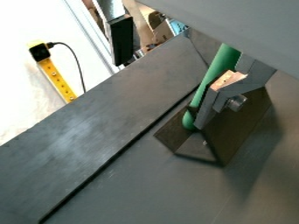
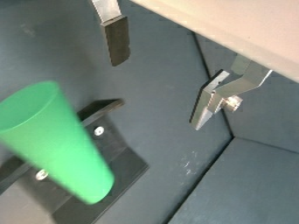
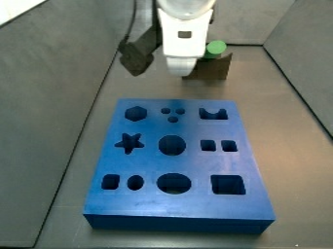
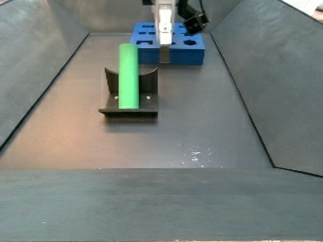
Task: Pick up the oval object. Move up. Place the oval object on the fixture. Regrasp the oval object. Move to above the board. Insert the oval object.
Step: Regrasp the oval object.
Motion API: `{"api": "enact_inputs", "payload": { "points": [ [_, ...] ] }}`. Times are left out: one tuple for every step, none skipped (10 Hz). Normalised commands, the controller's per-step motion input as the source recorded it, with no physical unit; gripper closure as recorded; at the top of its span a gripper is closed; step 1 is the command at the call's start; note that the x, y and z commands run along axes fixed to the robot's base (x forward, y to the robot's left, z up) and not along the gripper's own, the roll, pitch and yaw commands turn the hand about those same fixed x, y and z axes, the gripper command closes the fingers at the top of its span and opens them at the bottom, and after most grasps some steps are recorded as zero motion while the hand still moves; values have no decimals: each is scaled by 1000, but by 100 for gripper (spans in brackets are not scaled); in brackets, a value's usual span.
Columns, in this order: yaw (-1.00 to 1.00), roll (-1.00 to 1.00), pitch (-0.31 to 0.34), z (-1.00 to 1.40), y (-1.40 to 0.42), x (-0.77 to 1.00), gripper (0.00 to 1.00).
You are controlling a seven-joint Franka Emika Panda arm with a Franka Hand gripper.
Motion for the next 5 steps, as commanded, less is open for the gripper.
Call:
{"api": "enact_inputs", "payload": {
  "points": [
    [-12,106,-28,-34,-15,1000,0],
    [-32,102,6,-37,-15,1000,0],
    [-37,98,34,-39,-13,1000,0],
    [-36,93,53,-37,-13,971,0],
    [-29,88,85,-34,-9,845,0]
  ]
}}
